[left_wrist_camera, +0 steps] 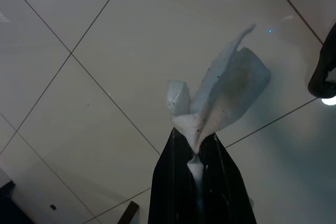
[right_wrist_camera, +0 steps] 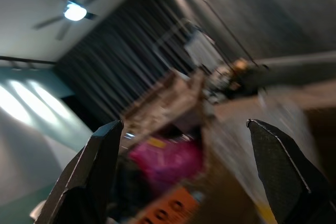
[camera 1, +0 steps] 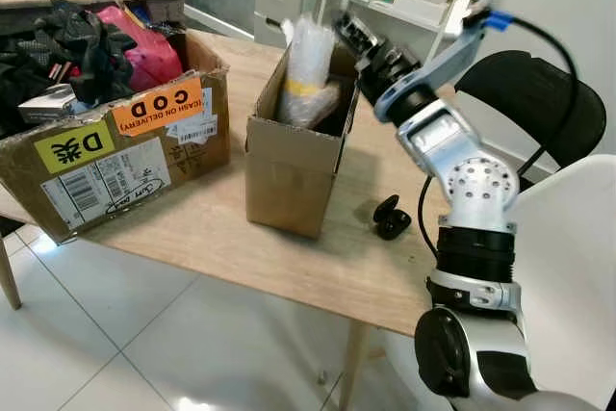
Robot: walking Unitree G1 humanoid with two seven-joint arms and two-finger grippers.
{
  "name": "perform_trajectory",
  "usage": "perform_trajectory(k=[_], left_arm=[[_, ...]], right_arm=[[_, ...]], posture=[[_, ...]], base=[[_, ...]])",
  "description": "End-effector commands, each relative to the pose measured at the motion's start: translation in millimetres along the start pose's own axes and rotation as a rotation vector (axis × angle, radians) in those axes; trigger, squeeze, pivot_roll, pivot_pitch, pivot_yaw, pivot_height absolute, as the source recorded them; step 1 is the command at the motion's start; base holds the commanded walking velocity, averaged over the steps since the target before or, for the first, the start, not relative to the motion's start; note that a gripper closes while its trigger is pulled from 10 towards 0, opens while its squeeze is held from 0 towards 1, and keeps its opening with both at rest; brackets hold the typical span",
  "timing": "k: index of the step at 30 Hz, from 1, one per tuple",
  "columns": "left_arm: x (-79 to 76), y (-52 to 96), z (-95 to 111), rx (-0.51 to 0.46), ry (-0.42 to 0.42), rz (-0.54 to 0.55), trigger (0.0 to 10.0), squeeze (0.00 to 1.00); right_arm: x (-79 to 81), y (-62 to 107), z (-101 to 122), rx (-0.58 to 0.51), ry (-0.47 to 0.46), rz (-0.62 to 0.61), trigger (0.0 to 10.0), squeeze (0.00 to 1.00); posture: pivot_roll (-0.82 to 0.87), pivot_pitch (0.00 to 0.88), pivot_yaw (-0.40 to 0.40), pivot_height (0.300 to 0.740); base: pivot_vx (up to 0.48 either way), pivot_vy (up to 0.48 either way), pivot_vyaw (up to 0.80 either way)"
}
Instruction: Picking trash to rubbish bin
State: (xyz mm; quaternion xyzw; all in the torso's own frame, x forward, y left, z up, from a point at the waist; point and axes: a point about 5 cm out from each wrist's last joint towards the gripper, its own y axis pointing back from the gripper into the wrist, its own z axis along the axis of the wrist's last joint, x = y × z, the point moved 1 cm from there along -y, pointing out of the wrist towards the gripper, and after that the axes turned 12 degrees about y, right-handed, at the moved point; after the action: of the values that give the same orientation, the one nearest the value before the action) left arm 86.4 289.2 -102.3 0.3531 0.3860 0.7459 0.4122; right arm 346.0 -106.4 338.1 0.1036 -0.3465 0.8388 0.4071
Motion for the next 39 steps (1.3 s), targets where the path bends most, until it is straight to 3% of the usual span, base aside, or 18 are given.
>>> perform_trajectory(k=[1, 2, 11, 15, 16, 18, 23, 25, 28, 30, 35, 39], left_arm=[[0.3, 1.2, -9.4, 0.033, 0.015, 0.008, 10.0, 0.00], [3.6, 0.9, -6.9, 0.027, 0.033, 0.018, 10.0, 0.00], [15.5, 0.2, 2.6, -0.007, 0.125, 0.059, 10.0, 0.00], [45.4, 0.8, 37.2, -0.149, 0.359, 0.154, 10.0, 0.00], [45.4, 0.8, 37.2, -0.149, 0.359, 0.154, 10.0, 0.00], [58.5, 2.5, 55.0, -0.217, 0.431, 0.188, 10.0, 0.00], [70.3, 5.3, 75.2, -0.293, 0.493, 0.211, 10.0, 0.00], [84.0, 11.9, 108.0, -0.426, 0.566, 0.208, 10.0, 0.00], [91.4, 16.8, 125.5, -0.496, 0.590, 0.212, 10.0, 0.00], [110.4, 28.3, 152.3, -0.607, 0.651, 0.245, 10.0, 0.00], [120.6, 33.9, 160.5, -0.646, 0.683, 0.273, 10.0, 0.00], [148.9, 49.2, 171.1, -0.703, 0.695, 0.443, 10.0, 0.00]], right_arm=[[6.2, 1.8, 8.7, -0.043, 0.002, 0.043, 10.0, 0.07], [13.0, 3.9, 15.5, -0.073, 0.004, 0.099, 10.0, 0.00], [31.0, 13.0, 32.0, -0.155, 0.018, 0.264, 10.0, 0.00], [67.6, 61.9, 18.3, -0.064, 0.147, 0.767, 10.0, 0.00], [67.6, 61.9, 18.3, -0.064, 0.147, 0.767, 10.0, 0.00], [71.6, 77.1, 7.2, 0.004, 0.109, 0.871, 10.0, 0.00], [70.7, 85.0, -7.5, 0.090, 0.058, 0.902, 10.0, 0.00], [67.6, 92.1, -32.6, 0.217, 0.008, 0.911, 10.0, 0.00], [64.6, 96.7, -44.9, 0.276, -0.015, 0.910, 10.0, 0.00], [55.1, 110.4, -73.8, 0.414, -0.040, 0.904, 10.0, 0.00], [49.9, 118.6, -90.6, 0.498, -0.031, 0.899, 10.0, 0.00], [35.3, 138.8, -136.2, 0.738, 0.005, 0.827, 10.0, 0.00]], posture=[[0.09, 0.110, -0.053, 0.740], [0.09, 0.111, -0.052, 0.740], [0.09, 0.112, -0.052, 0.740], [0.09, 0.113, -0.054, 0.740], [0.09, 0.113, -0.054, 0.740], [0.09, 0.111, -0.056, 0.740], [0.09, 0.109, -0.058, 0.740], [0.10, 0.106, -0.059, 0.740], [0.10, 0.102, -0.059, 0.740], [0.10, 0.098, -0.059, 0.740], [0.10, 0.096, -0.058, 0.740], [0.10, 0.097, -0.052, 0.740]], base=[[0.000, 0.000, 0.00], [0.000, 0.000, 0.00], [0.000, 0.000, 0.00], [0.000, 0.000, 0.00], [0.000, 0.000, 0.00], [0.000, 0.000, 0.00], [0.000, 0.000, 0.00], [0.000, 0.000, 0.00], [0.000, 0.000, 0.00], [0.000, 0.000, 0.00], [0.000, 0.000, 0.00], [0.000, 0.000, 0.00]])
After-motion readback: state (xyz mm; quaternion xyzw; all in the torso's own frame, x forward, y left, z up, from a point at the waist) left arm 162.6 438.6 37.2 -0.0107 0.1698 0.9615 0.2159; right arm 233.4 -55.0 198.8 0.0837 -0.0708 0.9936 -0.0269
